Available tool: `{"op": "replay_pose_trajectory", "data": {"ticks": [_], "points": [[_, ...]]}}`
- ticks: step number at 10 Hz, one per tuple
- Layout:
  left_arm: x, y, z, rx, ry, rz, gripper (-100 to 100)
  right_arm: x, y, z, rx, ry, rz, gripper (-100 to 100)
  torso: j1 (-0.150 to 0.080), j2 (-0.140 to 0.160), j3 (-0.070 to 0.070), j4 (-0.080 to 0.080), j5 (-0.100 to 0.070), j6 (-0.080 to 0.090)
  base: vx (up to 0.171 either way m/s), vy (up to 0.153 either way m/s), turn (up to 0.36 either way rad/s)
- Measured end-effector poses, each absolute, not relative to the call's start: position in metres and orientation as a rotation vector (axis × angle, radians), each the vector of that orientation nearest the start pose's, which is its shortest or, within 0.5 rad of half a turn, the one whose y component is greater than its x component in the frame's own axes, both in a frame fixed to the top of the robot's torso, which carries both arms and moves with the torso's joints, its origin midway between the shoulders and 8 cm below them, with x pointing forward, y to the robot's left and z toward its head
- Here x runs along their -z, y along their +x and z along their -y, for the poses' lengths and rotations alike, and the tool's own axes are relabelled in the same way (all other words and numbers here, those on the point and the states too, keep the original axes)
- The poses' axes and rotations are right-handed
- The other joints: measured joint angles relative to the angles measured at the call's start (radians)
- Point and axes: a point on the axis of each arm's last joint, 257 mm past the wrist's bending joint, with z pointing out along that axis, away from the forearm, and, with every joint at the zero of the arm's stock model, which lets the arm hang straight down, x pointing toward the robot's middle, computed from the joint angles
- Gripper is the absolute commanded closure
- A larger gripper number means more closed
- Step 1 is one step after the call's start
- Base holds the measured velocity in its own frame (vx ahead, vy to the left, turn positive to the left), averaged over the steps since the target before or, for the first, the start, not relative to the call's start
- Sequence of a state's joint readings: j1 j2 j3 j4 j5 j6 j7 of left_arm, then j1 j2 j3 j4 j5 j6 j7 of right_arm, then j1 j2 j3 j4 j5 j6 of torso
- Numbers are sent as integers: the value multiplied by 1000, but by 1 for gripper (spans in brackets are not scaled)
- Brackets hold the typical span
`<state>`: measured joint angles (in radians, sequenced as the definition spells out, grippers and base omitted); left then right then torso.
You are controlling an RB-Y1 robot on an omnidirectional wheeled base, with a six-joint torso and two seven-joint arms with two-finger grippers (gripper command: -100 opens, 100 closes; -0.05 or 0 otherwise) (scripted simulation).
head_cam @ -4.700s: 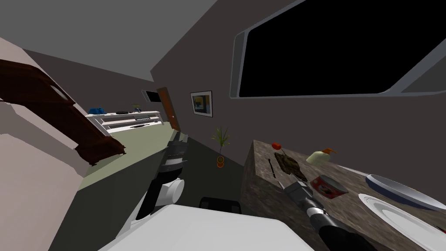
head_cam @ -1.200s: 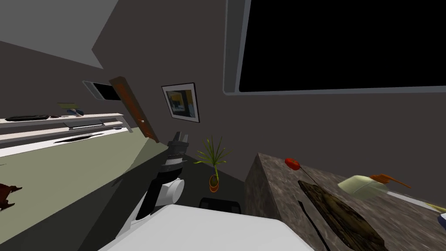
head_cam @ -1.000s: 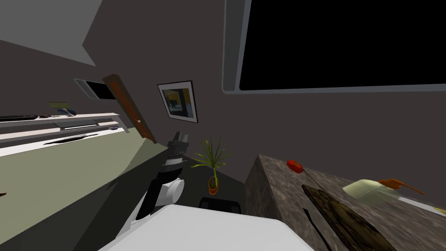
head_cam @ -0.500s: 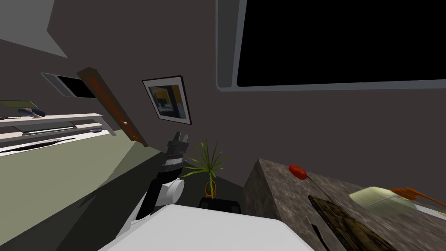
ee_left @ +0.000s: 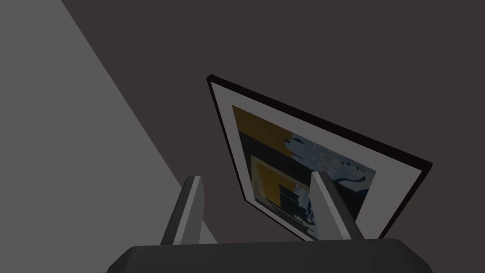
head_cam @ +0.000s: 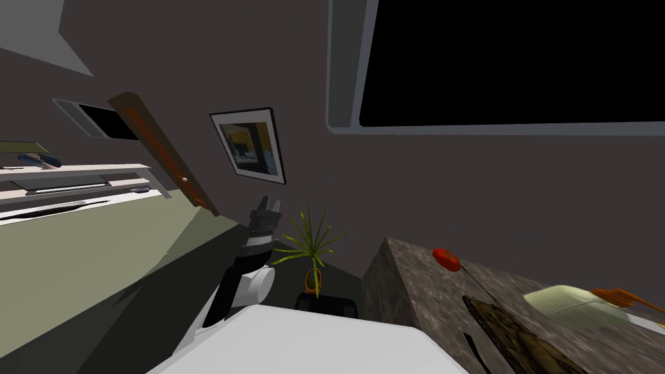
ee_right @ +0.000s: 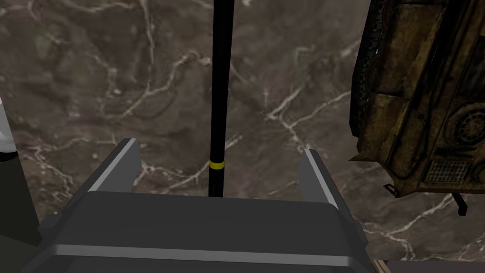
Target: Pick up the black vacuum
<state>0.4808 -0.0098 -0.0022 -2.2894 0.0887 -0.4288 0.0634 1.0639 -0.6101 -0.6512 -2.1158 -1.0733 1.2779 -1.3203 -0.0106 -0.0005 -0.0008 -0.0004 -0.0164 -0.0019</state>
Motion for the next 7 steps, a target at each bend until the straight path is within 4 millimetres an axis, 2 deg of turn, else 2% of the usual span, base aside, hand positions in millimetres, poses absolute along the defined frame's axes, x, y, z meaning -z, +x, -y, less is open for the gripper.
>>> {"op": "replay_pose_trajectory", "data": {"ticks": [1, 2, 6, 7], "points": [[-21, 354, -289, 1418, -780, -559, 0, 339, 32, 504, 240, -3140, -349, -100, -1, 0, 0, 0, -6, 0, 0, 10, -1], [-21, 354, -289, 1418, -780, -559, 0, 339, 32, 505, 241, -3141, -348, 100, -3, 0, 0, 0, -7, 0, 0, 0, 0], [-21, 354, -289, 1418, -780, -559, 0, 339, 32, 505, 239, -3141, -348, 100, -5, 1, 0, 0, -8, 0, 0, 0, 0], [-21, 354, -289, 1418, -780, -559, 0, 339, 32, 505, 240, -3141, -348, 0, -5, 1, 0, 0, -8, 0, 0, 0, 0]]}}
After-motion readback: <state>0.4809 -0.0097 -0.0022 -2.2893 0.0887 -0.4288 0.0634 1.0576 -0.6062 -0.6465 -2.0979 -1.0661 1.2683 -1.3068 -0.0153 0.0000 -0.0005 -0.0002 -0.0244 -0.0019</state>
